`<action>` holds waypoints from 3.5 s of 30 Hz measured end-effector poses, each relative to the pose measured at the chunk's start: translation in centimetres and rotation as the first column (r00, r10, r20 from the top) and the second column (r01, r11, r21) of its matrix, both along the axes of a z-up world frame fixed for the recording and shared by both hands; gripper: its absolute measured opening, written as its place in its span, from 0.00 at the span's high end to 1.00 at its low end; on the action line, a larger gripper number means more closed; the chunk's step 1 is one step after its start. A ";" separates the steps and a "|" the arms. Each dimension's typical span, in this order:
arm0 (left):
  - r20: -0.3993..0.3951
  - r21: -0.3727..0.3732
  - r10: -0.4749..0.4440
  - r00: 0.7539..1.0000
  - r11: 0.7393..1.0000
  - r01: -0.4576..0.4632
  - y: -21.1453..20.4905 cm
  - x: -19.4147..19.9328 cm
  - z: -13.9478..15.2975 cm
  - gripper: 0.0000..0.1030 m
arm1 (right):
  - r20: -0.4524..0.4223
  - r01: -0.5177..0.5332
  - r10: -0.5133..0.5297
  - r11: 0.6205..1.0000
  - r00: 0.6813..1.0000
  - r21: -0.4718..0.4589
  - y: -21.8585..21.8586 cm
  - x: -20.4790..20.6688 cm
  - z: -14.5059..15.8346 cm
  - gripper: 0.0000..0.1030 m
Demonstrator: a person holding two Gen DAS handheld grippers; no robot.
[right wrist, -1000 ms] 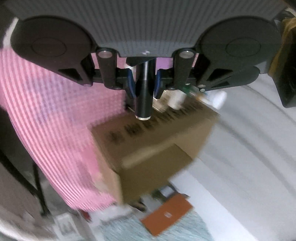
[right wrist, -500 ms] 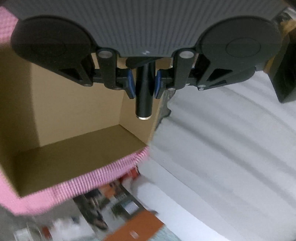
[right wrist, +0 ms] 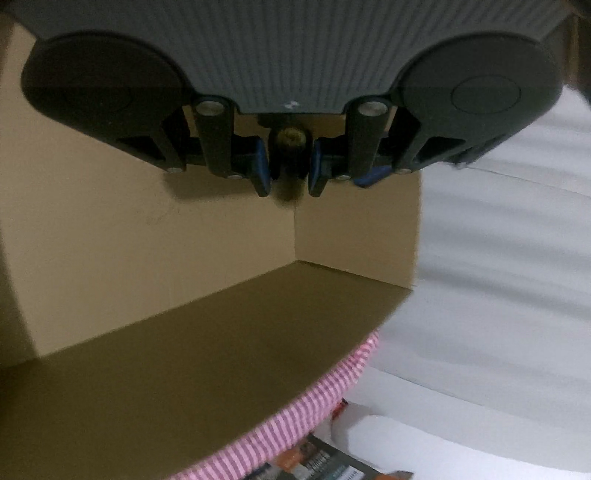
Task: Organize rigid objects
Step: 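Carry the black tube into the cardboard box and open the right gripper, then bring the right gripper back over the green glue stick, then close the right gripper around the green glue stick, then carry the green glue stick into the box and open the right gripper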
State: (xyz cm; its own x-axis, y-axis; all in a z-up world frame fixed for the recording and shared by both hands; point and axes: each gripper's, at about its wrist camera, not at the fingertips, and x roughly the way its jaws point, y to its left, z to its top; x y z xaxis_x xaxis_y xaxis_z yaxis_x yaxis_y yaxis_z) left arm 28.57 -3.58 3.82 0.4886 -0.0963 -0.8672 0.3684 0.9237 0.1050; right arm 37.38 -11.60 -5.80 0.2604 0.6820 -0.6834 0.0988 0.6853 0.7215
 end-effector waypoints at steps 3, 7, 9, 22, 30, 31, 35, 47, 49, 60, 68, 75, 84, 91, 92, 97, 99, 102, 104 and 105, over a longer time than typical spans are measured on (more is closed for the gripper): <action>-0.007 -0.026 0.025 1.000 0.999 -0.026 0.8 -0.2 0.1 0.26 | -0.026 -0.005 0.005 0.999 1.000 0.034 0.4 0.3 -0.3 0.76; -0.001 -0.073 0.030 1.000 0.997 -0.030 1.2 -1.0 1.0 0.23 | -0.005 -0.005 0.005 1.000 1.000 0.023 0.4 0.0 0.6 0.60; 0.016 -0.080 0.030 0.999 0.996 -0.028 1.2 -1.1 1.3 0.18 | 0.005 0.002 -0.003 1.000 1.000 0.020 0.2 -0.2 0.6 0.57; 0.151 -0.181 0.003 0.989 0.983 0.024 2.0 -6.6 6.7 0.12 | 0.182 0.042 -0.056 0.996 0.982 0.080 -6.8 -7.6 7.6 0.55; 0.231 -0.254 -0.068 0.971 0.959 0.127 1.3 -14.3 9.6 0.06 | 0.412 0.059 -0.077 0.997 0.908 0.057 -12.5 -18.7 13.4 0.51; 0.234 -0.261 -0.081 0.969 0.955 0.143 1.0 -15.3 9.6 0.06 | 0.429 0.067 -0.080 0.997 0.900 0.046 -13.2 -20.3 13.5 0.51; 0.229 -0.289 -0.146 0.962 0.934 0.211 -1.1 -19.2 8.0 0.06 | 0.459 0.109 -0.082 0.994 0.884 -0.031 -15.8 -26.0 12.7 0.51; 0.109 -0.203 -0.349 0.931 0.909 0.365 -9.1 -25.6 -3.1 0.39 | 0.288 0.069 0.037 0.934 0.957 -0.350 -13.1 -30.1 0.2 0.71; 0.097 -0.191 -0.366 0.926 0.906 0.378 -9.8 -26.0 -4.4 0.42 | 0.275 0.042 0.059 0.938 0.960 -0.345 -12.6 -29.7 -0.3 0.73; 0.064 -0.144 -0.398 0.915 0.904 0.403 -11.5 -25.4 -8.4 0.56 | 0.263 -0.042 0.167 0.905 0.950 -0.424 -11.0 -28.5 -1.0 0.85; 0.056 -0.165 -0.395 0.917 0.902 0.399 -13.4 -23.8 -8.6 0.56 | 0.236 0.038 0.049 0.935 0.971 -0.353 -13.3 -29.5 -1.4 0.86; 0.046 -0.151 -0.391 0.919 0.907 0.393 -15.3 -22.9 -9.2 0.56 | 0.201 0.066 -0.009 0.958 0.979 -0.278 -14.9 -29.7 -1.6 0.86; 0.043 -0.149 -0.369 0.928 0.917 0.371 -15.6 -22.3 -9.2 0.53 | 0.178 0.072 -0.037 0.979 0.983 -0.193 -16.4 -29.5 -2.1 0.86; 0.045 -0.170 -0.349 0.936 0.921 0.351 -15.4 -22.2 -8.9 0.54 | 0.178 0.105 -0.084 0.988 0.981 -0.115 -17.2 -30.0 -2.7 0.86; 0.045 -0.172 -0.347 0.937 0.921 0.349 -15.4 -22.2 -8.7 0.54 | 0.177 0.109 -0.090 0.988 0.980 -0.105 -17.3 -30.1 -2.7 0.86; 0.076 -0.173 -0.340 0.937 0.921 0.348 -15.2 -22.5 -7.8 0.54 | 0.197 0.124 -0.105 0.989 0.975 -0.086 -17.3 -30.5 -1.9 0.86; 0.091 -0.178 -0.337 0.937 0.920 0.348 -15.0 -22.7 -7.2 0.54 | 0.212 0.128 -0.108 0.988 0.971 -0.081 -17.2 -30.6 -1.3 0.86; 0.126 -0.186 -0.330 0.936 0.919 0.349 -14.5 -23.1 -5.8 0.54 | 0.235 0.136 -0.115 0.988 0.965 -0.073 -17.1 -30.8 0.0 0.86; 0.159 -0.186 -0.325 0.932 0.918 0.351 -14.1 -23.5 -4.5 0.54 | 0.262 0.138 -0.116 0.988 0.958 -0.070 -16.8 -31.0 1.3 0.86; 0.179 -0.186 -0.322 0.930 0.917 0.353 -13.8 -23.7 -3.8 0.54 | 0.278 0.138 -0.113 0.988 0.954 -0.071 -16.5 -31.0 2.0 0.86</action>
State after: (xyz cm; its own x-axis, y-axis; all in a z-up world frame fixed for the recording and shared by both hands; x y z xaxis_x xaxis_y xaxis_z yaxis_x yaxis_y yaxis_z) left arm 4.86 -17.40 0.02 0.5104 -0.4502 -0.7327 0.6577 0.7533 -0.0047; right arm 6.43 -28.14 -3.77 0.5245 0.5715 -0.6311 -0.0031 0.7425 0.6699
